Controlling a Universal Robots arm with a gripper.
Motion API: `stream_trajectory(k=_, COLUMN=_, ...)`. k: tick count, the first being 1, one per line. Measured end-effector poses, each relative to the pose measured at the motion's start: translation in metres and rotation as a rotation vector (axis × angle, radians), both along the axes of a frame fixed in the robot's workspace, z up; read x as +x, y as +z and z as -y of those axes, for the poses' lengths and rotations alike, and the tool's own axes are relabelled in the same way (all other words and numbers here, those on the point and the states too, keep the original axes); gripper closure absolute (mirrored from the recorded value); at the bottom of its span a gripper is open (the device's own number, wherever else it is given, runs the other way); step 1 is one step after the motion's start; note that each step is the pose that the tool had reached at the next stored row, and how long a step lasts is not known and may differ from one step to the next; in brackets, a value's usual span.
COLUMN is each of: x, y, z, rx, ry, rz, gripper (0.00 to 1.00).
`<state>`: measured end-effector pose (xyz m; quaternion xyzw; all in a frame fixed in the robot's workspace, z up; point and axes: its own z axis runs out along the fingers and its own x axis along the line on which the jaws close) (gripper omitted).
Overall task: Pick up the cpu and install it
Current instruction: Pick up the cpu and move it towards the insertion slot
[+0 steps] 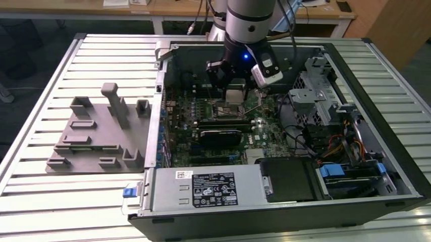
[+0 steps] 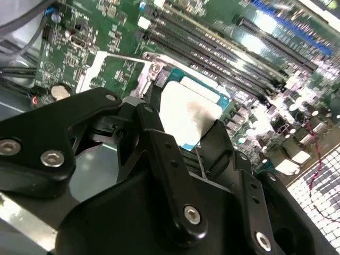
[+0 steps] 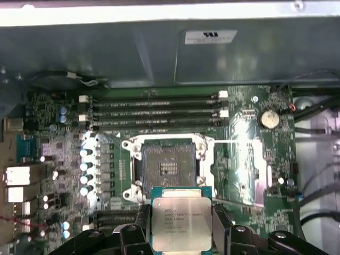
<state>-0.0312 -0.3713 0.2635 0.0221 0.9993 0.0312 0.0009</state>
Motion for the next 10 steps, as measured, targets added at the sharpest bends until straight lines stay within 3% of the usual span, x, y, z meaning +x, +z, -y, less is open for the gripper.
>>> stream_trajectory(k=4, x=0.0000, y=-0.0027, z=-0.0051, rx=-0.0001, ry=0.006, rz=0.0035, gripper=0.46)
stream_trajectory(k=8, x=-0.0002, y=-0.0053, z=-0.0075, rx=-0.0002, ry=0.013, rz=0.0194, gripper=0.46)
stream_trajectory(k=10, x=-0.0009, y=-0.0064, z=-0.0082, rx=0.0000, ry=0.016, rz=0.0242, gripper=0.46)
